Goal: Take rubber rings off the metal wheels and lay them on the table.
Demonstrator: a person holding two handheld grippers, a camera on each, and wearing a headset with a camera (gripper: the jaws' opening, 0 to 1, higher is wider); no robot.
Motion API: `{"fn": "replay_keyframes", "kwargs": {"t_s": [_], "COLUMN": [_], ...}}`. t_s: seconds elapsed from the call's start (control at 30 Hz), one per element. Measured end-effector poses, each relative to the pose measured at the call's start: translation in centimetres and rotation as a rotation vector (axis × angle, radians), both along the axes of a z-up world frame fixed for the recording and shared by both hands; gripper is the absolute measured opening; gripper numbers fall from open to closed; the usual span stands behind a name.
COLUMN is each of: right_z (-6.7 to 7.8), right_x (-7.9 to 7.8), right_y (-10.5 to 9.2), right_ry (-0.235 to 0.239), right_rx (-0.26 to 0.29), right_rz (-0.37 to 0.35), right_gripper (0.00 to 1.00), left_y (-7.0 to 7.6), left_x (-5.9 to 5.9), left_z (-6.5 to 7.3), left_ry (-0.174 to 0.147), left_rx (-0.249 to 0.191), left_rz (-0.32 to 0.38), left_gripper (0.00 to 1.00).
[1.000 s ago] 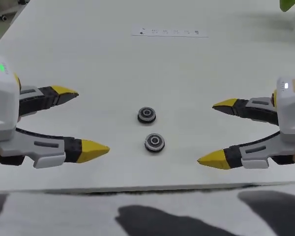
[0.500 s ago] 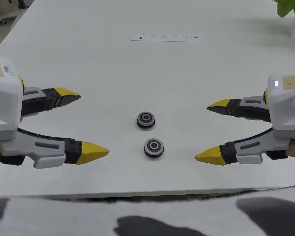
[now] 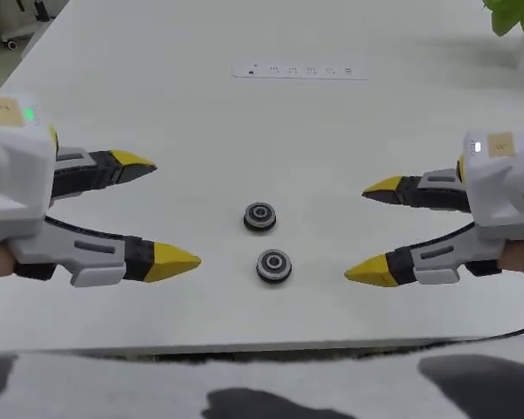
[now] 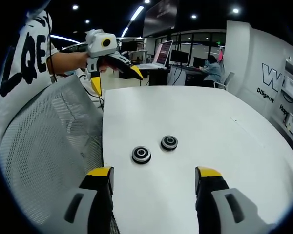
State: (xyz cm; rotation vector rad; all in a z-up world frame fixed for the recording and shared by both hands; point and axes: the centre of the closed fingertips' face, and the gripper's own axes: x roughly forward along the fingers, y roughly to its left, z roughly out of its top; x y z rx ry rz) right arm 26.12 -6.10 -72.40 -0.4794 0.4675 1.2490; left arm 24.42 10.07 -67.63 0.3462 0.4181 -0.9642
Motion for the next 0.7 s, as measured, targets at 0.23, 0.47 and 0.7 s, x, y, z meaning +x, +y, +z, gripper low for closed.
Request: {"fn": "replay_keyframes", "kwargs": {"t_s": [0.23, 0.47, 0.7], "right_z": [-0.2, -0.6, -1.0], "right_x": [0.3, 0.8, 1.1], "right_y": [0.0, 0.1, 0.4], "right_ry": [-0.01, -0.019, -0.015], "right_rx": [-0.018, -0.043, -0.048], "right_rz": [0.013, 0.031, 0.039], "right_gripper": [0.63, 0.61, 0.61], "left_y": [-0.2, -0.2, -0.2], "left_x": [0.5, 1.1, 1.3], "left_z": [0.0, -0.3, -1.0], "left_ry": [-0.001, 0.003, 0.014], "left_rx": [-0.002, -0.005, 0.003], "left_rz": [-0.005, -0.003, -0.005], "left_gripper": [0.72, 0.71, 0.71]}}
